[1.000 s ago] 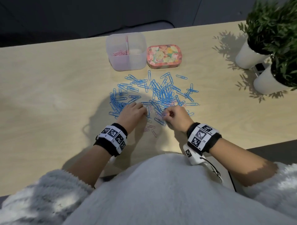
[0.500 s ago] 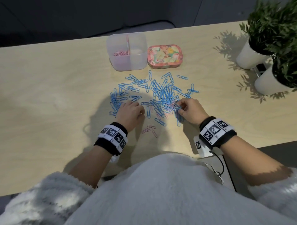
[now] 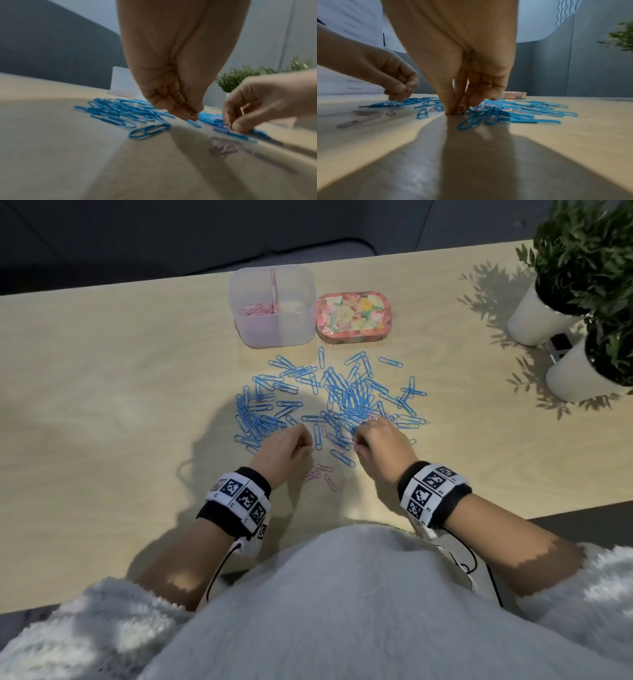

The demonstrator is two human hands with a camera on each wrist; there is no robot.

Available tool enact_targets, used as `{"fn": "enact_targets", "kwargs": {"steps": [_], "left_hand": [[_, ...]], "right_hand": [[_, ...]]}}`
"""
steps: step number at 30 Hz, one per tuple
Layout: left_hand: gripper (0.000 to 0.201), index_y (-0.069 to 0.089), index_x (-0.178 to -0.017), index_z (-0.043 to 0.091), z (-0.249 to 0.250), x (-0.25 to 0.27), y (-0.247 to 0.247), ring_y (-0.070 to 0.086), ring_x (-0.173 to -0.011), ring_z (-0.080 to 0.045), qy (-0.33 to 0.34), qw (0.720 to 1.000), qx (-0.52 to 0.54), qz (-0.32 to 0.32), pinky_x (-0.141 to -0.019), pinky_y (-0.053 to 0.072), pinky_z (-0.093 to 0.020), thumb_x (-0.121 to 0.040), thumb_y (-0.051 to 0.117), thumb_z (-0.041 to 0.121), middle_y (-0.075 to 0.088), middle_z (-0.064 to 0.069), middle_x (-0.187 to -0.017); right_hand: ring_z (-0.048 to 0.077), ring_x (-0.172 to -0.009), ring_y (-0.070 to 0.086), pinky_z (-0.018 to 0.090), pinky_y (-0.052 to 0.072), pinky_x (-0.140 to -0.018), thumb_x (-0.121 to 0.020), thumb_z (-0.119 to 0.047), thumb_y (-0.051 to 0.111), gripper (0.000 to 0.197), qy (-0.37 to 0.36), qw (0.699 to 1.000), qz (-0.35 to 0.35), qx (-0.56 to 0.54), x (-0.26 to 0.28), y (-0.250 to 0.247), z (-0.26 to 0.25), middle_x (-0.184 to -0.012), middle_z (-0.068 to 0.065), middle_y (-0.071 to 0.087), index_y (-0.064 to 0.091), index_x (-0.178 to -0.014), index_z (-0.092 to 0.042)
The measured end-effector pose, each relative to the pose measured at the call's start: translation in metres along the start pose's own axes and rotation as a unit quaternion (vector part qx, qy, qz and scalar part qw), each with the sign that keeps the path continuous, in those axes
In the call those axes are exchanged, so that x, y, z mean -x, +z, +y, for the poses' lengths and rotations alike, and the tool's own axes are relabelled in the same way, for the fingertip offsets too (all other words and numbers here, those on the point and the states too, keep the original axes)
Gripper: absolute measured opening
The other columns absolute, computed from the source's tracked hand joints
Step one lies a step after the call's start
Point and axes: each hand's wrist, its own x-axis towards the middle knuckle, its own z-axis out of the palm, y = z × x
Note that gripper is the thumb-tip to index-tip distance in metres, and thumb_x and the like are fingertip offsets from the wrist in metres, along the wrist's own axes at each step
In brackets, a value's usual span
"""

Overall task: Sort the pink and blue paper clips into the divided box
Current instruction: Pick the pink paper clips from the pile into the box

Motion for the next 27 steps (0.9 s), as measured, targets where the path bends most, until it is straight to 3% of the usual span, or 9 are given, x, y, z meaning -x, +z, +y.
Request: {"fn": "enact_targets", "kwargs": {"steps": [4,8,10,13,16,19,22,24,27], "left_hand": [[0.017,0.052,-0.100,0.011,-0.001,0.002,0.000,0.048,-0.067,-0.010,-0.081,0.979,0.184,-0.040,-0.066,0.040,-0.023,-0.093,0.040,0.002,0.049,0.005,-0.077],[0.005,0.052,-0.091,0.015,-0.004,0.008,0.007,0.051,-0.065,-0.016,-0.096,0.967,0.222,-0.077,-0.065,0.042,-0.023,-0.089,0.053,0.011,0.053,0.001,-0.072],[0.014,0.053,-0.090,0.016,-0.007,0.011,0.012,0.051,-0.071,-0.017,-0.058,0.983,0.149,-0.086,-0.071,0.045,-0.030,-0.083,0.064,0.019,0.055,-0.002,-0.078],[0.028,0.055,-0.104,0.010,-0.008,0.012,0.020,0.053,-0.089,-0.022,0.031,0.997,-0.028,-0.070,-0.084,0.043,-0.035,-0.080,0.066,0.020,0.055,-0.008,-0.097],[0.029,0.056,-0.110,0.009,-0.005,0.011,0.021,0.055,-0.095,-0.026,0.081,0.992,-0.085,-0.055,-0.082,0.041,-0.032,-0.083,0.062,0.019,0.055,-0.011,-0.105],[0.017,0.060,-0.101,0.005,-0.004,0.009,0.021,0.057,-0.095,-0.030,0.092,0.990,-0.091,-0.047,-0.081,0.044,-0.035,-0.087,0.056,0.014,0.056,-0.013,-0.106],[0.013,0.061,-0.095,0.003,-0.003,0.008,0.022,0.057,-0.092,-0.031,0.093,0.991,-0.088,-0.036,-0.081,0.048,-0.042,-0.087,0.057,0.012,0.055,-0.014,-0.105],[0.012,0.060,-0.093,0.004,-0.005,0.008,0.022,0.057,-0.091,-0.031,0.085,0.992,-0.085,-0.033,-0.080,0.047,-0.041,-0.086,0.057,0.013,0.057,-0.015,-0.102],[0.007,0.060,-0.089,0.007,-0.010,0.008,0.019,0.058,-0.087,-0.028,0.058,0.997,-0.035,-0.025,-0.080,0.046,-0.039,-0.083,0.059,0.012,0.063,-0.012,-0.093]], "right_hand": [[0.030,-0.079,0.056,0.031,0.040,-0.069,-0.085,-0.011,0.056,0.011,0.047,0.992,0.030,-0.114,-0.003,-0.006,0.010,-0.075,0.008,0.061,0.054,-0.075,-0.015],[0.007,-0.056,0.053,0.018,0.045,-0.060,-0.084,0.001,0.060,0.020,0.124,0.928,0.031,-0.351,-0.008,-0.016,0.016,-0.063,-0.004,0.052,0.055,-0.074,-0.015],[-0.001,-0.043,0.050,0.011,0.043,-0.048,-0.086,0.005,0.056,0.023,0.154,0.878,0.009,-0.454,-0.008,-0.019,0.013,-0.055,-0.002,0.055,0.055,-0.072,-0.013],[0.007,-0.038,0.051,0.018,0.043,-0.039,-0.090,0.008,0.043,0.027,0.216,0.751,-0.043,-0.623,-0.008,-0.026,0.007,-0.050,0.001,0.055,0.052,-0.070,-0.008],[0.012,-0.035,0.043,0.014,0.035,-0.037,-0.078,0.002,0.030,0.026,0.239,0.633,-0.124,-0.726,-0.007,-0.032,0.002,-0.048,0.004,0.052,0.045,-0.060,-0.012],[0.015,-0.035,0.037,0.011,0.030,-0.040,-0.064,-0.015,0.033,0.022,0.213,0.583,-0.163,-0.767,-0.010,-0.033,0.000,-0.046,0.007,0.049,0.044,-0.045,-0.012],[0.015,-0.032,0.039,0.011,0.028,-0.037,-0.086,-0.021,0.035,0.041,0.230,0.616,-0.143,-0.740,-0.016,-0.029,-0.001,-0.042,0.005,0.049,0.040,-0.046,-0.013],[0.013,-0.029,0.036,0.011,0.023,-0.035,-0.094,-0.024,0.046,0.042,0.235,0.718,-0.113,-0.645,-0.020,-0.023,-0.005,-0.039,0.001,0.049,0.041,-0.053,-0.012],[0.012,-0.041,0.040,0.020,0.030,-0.043,-0.086,-0.026,0.063,0.024,0.143,0.911,-0.074,-0.381,-0.024,-0.010,-0.012,-0.050,-0.001,0.051,0.055,-0.069,-0.011]]}}
